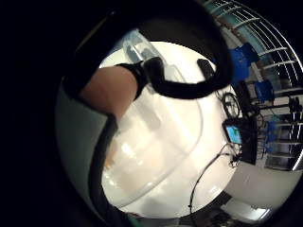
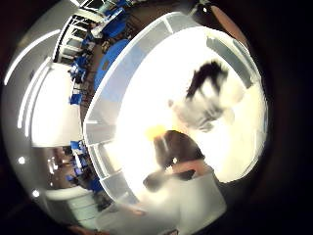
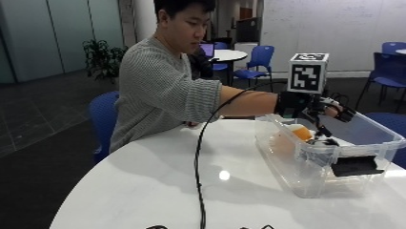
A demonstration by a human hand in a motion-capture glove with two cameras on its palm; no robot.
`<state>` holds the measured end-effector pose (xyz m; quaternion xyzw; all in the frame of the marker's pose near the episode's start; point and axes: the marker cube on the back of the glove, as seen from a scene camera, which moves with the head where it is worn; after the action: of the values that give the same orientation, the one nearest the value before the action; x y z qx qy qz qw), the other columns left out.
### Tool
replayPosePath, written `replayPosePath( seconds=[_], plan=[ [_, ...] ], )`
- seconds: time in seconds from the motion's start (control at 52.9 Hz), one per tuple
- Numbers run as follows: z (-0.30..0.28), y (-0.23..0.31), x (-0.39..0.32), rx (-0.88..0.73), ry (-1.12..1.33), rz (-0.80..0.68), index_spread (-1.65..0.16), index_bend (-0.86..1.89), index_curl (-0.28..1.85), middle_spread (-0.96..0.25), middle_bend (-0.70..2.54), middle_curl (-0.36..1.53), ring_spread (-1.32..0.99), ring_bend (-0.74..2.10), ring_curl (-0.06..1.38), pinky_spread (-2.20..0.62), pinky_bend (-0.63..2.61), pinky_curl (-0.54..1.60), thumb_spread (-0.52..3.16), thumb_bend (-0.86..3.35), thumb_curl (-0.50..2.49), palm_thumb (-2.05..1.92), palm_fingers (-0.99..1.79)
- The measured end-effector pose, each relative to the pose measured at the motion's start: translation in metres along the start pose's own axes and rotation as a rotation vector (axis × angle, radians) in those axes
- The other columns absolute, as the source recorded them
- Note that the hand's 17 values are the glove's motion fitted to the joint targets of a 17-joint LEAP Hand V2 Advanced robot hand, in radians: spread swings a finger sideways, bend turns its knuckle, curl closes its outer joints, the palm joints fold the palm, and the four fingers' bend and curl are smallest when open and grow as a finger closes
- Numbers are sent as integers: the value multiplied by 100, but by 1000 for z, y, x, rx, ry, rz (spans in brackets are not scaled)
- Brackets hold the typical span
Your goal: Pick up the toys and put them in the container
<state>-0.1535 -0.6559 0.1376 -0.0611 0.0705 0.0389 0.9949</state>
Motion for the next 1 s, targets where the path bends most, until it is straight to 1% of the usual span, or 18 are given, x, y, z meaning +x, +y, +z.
replayPosePath(
  seconds=[0.17, 0.284, 0.473, 0.718, 0.813, 0.869, 0.926, 1.002],
  plan=[
    [-19, 20, 12, 36, -39, -42, -42, 18, 65, -19, 14, 47, -11, 20, 40, 1, 129, 35, 127, -2, 50, 20, -4],
    [-32, 40, 24, 73, -23, -57, -41, 19, 63, -17, 14, 44, -9, 21, 40, 3, 127, 34, 129, -2, 47, 18, -3],
    [-53, 81, 48, 114, -23, -103, -40, 20, 60, -16, 14, 39, -8, 21, 40, 4, 124, 33, 131, -2, 42, 17, -3],
    [-64, 136, 72, 138, -33, -136, -40, 20, 58, -16, 15, 35, -7, 21, 40, 4, 120, 32, 134, -1, 38, 14, -2],
    [-64, 169, 79, 108, -46, -173, -40, 20, 57, -16, 15, 34, -8, 22, 41, 4, 119, 32, 134, -1, 37, 13, -1],
    [-64, 199, 80, 83, -88, -224, -40, 20, 57, -16, 15, 33, -8, 23, 41, 4, 118, 31, 134, -1, 36, 12, -1],
    [-60, 240, 82, 63, -101, -276, -39, 19, 57, -15, 15, 33, -8, 24, 41, 4, 117, 31, 135, -2, 35, 11, -2],
    [-47, 311, 83, 66, -43, -320, -39, 19, 56, -15, 15, 32, -8, 24, 41, 4, 115, 31, 136, -2, 34, 10, -3]
  ],
)
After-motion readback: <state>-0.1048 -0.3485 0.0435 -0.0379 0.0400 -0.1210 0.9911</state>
